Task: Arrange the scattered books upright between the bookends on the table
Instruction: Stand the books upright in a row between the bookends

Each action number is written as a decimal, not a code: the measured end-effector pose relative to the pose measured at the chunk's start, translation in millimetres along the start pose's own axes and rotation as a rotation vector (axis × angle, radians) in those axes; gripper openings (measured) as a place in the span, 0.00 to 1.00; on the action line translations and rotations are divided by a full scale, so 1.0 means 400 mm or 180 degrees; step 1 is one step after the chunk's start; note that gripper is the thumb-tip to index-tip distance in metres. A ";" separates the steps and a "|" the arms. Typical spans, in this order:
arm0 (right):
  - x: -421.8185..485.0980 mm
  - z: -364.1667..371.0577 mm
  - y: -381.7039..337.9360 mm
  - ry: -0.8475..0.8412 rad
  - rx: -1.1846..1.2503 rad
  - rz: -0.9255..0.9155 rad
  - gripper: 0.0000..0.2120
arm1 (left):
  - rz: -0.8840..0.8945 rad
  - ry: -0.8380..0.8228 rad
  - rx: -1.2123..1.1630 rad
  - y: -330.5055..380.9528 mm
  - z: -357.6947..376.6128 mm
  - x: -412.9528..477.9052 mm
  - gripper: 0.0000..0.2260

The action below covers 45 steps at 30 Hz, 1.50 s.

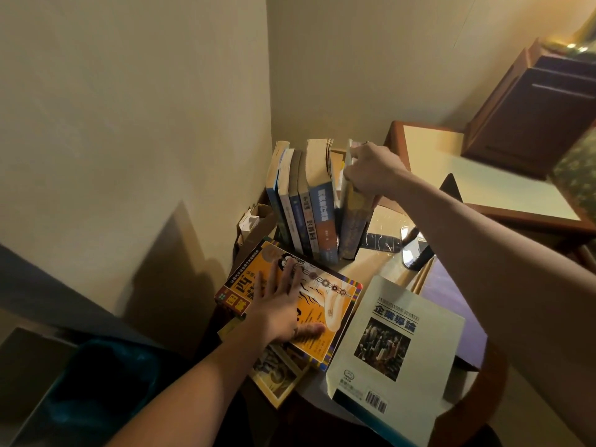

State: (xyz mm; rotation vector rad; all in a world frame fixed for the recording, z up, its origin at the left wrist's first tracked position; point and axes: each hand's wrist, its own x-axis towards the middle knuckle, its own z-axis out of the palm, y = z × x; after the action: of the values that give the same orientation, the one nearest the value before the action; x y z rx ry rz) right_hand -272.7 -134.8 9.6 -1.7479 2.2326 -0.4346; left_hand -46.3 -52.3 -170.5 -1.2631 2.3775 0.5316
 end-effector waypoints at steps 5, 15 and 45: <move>0.011 0.032 -0.014 -0.0054 -0.0209 0.0006 0.12 | 0.0005 0.0042 0.0015 -0.001 0.000 -0.001 0.58; 0.018 0.039 0.003 -0.0227 -0.0282 0.0055 0.15 | 0.0023 0.0127 0.0128 -0.002 0.007 0.004 0.59; -0.028 0.091 0.062 -0.0696 -0.0943 -0.0688 0.27 | 0.0153 0.0612 0.0091 -0.015 0.031 0.002 0.59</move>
State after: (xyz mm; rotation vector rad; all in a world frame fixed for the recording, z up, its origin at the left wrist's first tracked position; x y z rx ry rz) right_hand -278.1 -120.6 -33.2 -2.0812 2.0437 0.0515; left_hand -39.5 -49.8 -182.2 -1.2999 2.5689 0.4049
